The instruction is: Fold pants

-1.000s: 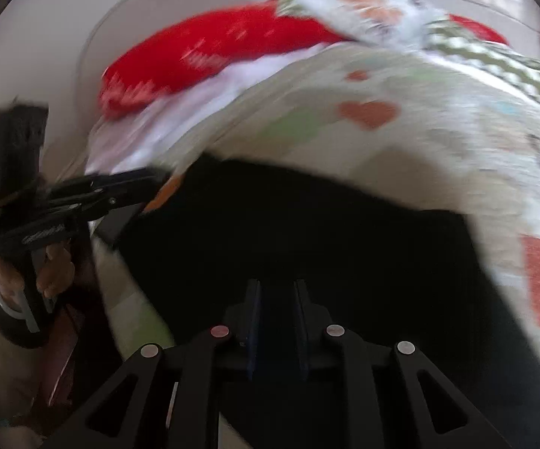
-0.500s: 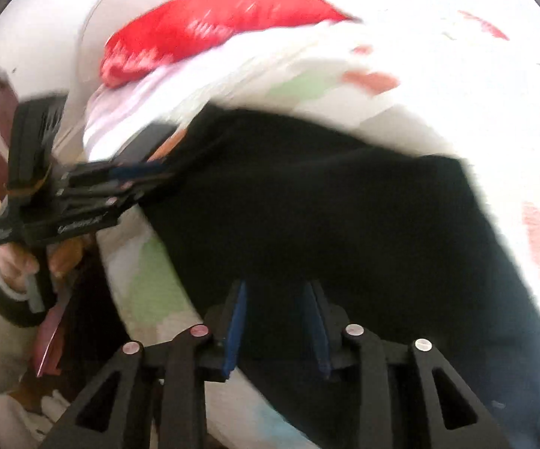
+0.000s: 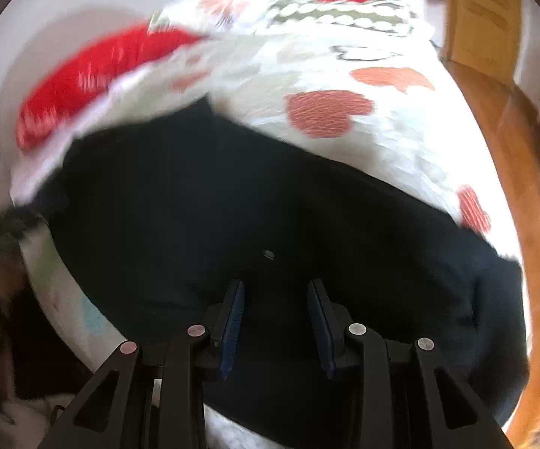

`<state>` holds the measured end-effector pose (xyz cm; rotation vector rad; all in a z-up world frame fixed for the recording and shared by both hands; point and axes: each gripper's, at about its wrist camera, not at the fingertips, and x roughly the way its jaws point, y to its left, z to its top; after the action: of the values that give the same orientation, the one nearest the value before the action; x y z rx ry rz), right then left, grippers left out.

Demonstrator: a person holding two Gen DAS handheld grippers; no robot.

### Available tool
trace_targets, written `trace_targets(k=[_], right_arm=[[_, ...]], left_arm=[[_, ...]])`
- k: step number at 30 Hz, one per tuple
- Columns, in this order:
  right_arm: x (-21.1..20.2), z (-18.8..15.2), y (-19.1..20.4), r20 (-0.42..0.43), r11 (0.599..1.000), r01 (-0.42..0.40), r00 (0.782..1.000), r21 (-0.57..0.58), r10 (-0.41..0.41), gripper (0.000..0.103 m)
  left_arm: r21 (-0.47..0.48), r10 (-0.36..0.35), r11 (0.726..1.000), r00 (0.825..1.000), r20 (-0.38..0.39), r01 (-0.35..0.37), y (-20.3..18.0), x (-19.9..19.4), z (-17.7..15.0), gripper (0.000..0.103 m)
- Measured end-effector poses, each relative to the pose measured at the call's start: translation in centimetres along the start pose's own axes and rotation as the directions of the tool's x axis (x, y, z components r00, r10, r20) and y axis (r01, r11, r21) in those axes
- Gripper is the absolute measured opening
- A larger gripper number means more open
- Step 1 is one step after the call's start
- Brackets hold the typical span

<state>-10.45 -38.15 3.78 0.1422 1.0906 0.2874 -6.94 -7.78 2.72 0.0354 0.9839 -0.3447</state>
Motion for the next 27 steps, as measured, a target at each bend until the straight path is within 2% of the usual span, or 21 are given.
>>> trace_targets(k=[2,4,7,11,15,18,27], right_arm=[[-0.9,-0.5,-1.2,0.025,0.999,0.008,1.0,0.035,-0.009,0.034],[-1.6,-1.0,-2.3,0.038,0.998,-0.007,0.999,0.07,0.005,0.033],[-2.6,-1.5,-2.8,0.051,0.996,-0.008,0.999,0.089,0.003,0.034],[-4.7,-2.1,-3.1,0.098,0.991,0.024,0.994,0.129,-0.037,0.034],[-6.8,-4.2,-4.4,0.135,0.981,0.0,0.99,0.193,-0.026,0.037],[-7.2,-5.5,-4.8,0.138,0.977,-0.032,0.99,0.209,0.003,0.037],[-6.7,-6.2,-5.3,0.143,0.978,-0.036,0.99,0.207,0.006,0.039]], left_arm=[[0.014,0.005,1.0,1.0,0.0,-0.005,-0.7,-0.1,0.0,0.05],[0.011,-0.018,1.0,1.0,-0.003,0.018,-1.4,-0.3,0.4,0.05],[0.037,-0.008,0.999,1.0,0.017,0.007,-2.7,-0.8,0.7,0.05],[0.063,-0.015,0.998,0.999,0.029,0.013,-4.3,-1.0,1.5,0.05],[0.085,-0.022,0.996,0.999,0.033,0.019,-5.6,-0.8,2.1,0.05],[0.104,-0.031,0.994,0.999,0.03,0.028,-6.7,-0.3,2.6,0.05],[0.202,-0.077,0.977,0.997,0.008,0.074,-10.5,1.6,4.6,0.05]])
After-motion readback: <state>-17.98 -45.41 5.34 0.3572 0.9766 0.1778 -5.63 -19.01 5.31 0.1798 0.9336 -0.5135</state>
